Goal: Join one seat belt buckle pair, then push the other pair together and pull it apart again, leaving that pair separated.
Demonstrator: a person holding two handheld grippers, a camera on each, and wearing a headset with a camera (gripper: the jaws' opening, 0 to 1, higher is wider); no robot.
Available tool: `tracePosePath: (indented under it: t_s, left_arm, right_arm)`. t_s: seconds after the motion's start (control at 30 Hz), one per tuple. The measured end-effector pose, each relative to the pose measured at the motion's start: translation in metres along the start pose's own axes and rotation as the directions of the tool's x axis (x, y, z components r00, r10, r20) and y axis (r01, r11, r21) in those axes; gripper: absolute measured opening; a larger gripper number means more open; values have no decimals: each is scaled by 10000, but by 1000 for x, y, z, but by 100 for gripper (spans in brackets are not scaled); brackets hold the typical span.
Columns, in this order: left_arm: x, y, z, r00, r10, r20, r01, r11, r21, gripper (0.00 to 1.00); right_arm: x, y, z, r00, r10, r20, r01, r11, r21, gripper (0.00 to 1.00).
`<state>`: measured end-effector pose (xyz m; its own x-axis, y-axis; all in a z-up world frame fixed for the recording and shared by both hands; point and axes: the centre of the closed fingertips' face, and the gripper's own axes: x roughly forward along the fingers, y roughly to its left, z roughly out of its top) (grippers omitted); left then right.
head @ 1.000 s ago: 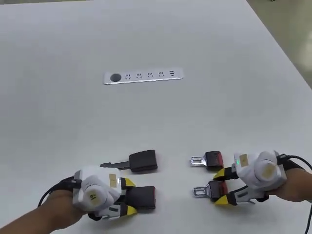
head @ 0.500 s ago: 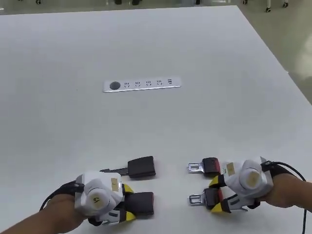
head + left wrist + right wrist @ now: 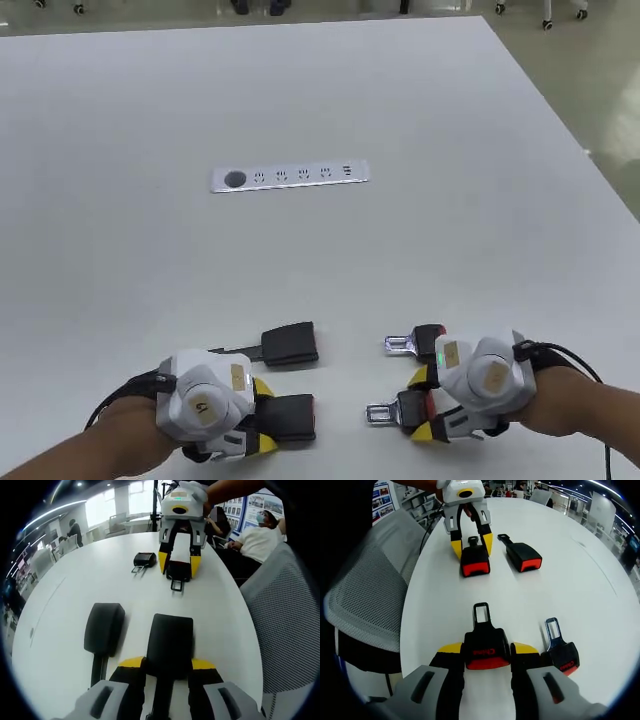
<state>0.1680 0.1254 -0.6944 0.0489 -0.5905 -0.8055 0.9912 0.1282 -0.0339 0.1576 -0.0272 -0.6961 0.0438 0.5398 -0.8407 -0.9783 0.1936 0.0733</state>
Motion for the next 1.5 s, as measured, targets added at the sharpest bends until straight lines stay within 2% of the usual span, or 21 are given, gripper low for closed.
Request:
tracePosePath:
  t_s: [0.13, 0.5, 0.7, 0.83, 0.87, 0.9, 0.93, 1.1, 1.3, 1.43, 1.5]
  left_arm:
    - [0, 0, -1, 10000, 7, -26, -7, 10000, 1, 34]
    - [-1, -5, 1, 9999, -25, -144, 26, 10000, 61, 34]
    - [-1, -5, 0, 9998, -25, -212, 26, 10000, 50, 34]
    - [-1, -5, -1, 9997, -24, -229, 25, 10000, 49, 33]
    - [0, -5, -1, 9998, -36, -217, 38, 10000, 81, 33]
    - [0, -5, -1, 9997, -48, -236, 52, 9999, 157, 33]
    - [0, -5, -1, 9996, -62, -263, 66, 9999, 153, 33]
    - [0, -4, -1, 9996, -104, -280, 113, 9994, 329, 33]
    - [0, -2, -2, 9996, -99, -279, 109, 9994, 333, 33]
    - [0, -1, -2, 9998, -102, -194, 108, 9993, 345, 32]
    - [0, -1, -1, 9995, -139, -283, 152, 9988, 471, 32]
  right_arm:
    - [10, 6, 14, 9999, 5, 141, -5, 10000, -10, 34]
    - [48, 11, 34, 9995, 71, 299, -65, 9997, -215, 34]
    - [56, 15, 48, 9984, 147, 543, -134, 9996, -240, 34]
    - [59, 17, 57, 9966, 162, 811, -150, 9998, -161, 34]
    - [60, 17, 60, 9964, 156, 830, -142, 9997, -177, 34]
    - [61, 17, 61, 9975, 200, 678, -165, 9986, -509, 34]
    - [61, 17, 62, 9974, 186, 691, -160, 9992, -370, 34]
    - [55, 15, 60, 9942, 164, 1063, -150, 9998, -143, 34]
    - [53, 13, 65, 9942, 240, 1052, -214, 9994, -254, 33]
    - [51, 13, 65, 9922, 241, 1226, -217, 9996, -207, 33]
    - [50, 12, 66, 9907, 246, 1339, -223, 9996, -184, 33]
